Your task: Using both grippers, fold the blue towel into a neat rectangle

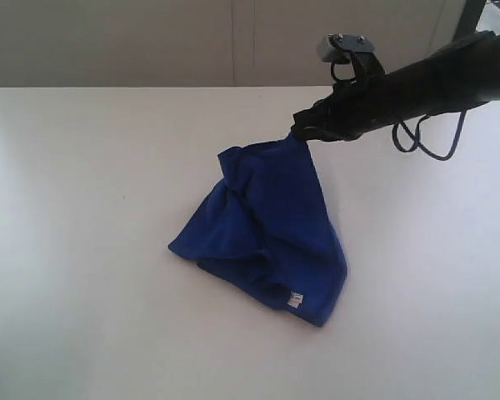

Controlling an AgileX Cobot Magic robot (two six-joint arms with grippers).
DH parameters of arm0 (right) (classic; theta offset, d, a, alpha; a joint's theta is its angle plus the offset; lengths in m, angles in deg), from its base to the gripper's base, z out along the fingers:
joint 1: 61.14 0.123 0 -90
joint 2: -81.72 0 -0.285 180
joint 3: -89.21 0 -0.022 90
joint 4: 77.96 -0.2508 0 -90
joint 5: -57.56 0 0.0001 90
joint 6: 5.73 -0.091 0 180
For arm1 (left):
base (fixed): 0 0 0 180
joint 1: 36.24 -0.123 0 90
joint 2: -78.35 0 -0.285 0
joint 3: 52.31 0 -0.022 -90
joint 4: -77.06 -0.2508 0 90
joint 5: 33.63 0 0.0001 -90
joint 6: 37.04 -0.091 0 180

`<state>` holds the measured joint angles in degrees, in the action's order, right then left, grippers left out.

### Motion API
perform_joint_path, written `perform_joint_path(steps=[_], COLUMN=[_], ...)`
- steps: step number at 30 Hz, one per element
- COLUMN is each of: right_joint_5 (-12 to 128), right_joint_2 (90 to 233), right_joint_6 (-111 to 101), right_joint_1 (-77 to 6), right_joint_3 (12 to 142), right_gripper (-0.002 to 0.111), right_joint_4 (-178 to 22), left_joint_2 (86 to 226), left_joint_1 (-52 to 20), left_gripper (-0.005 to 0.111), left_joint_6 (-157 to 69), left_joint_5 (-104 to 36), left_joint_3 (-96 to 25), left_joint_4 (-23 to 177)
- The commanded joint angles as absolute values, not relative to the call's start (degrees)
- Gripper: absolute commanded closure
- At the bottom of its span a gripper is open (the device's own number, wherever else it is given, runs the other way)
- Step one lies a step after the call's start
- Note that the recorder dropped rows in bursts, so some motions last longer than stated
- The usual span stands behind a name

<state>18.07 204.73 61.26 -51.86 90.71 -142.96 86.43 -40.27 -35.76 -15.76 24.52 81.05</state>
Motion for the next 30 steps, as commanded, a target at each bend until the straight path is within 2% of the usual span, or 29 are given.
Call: perform_joint_path(steps=[1, 8, 13, 21, 30], right_joint_5=[18.1, 22.5, 25.4, 24.2, 24.8], right_joint_2=[202.3, 197.7, 193.7, 193.2, 193.2], right_joint_6=[51.0, 37.5, 37.2, 36.1, 34.5], right_joint_1=[-52.1, -52.1, -52.1, -52.1, -52.1], right_joint_3=[90.6, 86.3, 80.7, 79.3, 79.3], right_gripper=[0.108, 0.108, 0.108, 0.108, 0.108], right_joint_4=[-133.2, -123.0, -122.6, -122.6, -122.6], left_joint_2=[86.1, 86.1, 86.1, 86.1, 86.1], left_joint_1=[-40.2, -40.2, -40.2, -40.2, -40.2], left_gripper=[0.107, 0.107, 0.107, 0.107, 0.107], left_joint_6=[-35.8, -35.8, -35.8, -37.4, -29.3], left_joint_5=[-16.0, -16.0, -16.0, -16.5, -34.1], left_joint_3=[24.9, 24.9, 24.9, 24.9, 24.9], left_joint_4=[81.3, 81.3, 81.3, 79.5, 89.7])
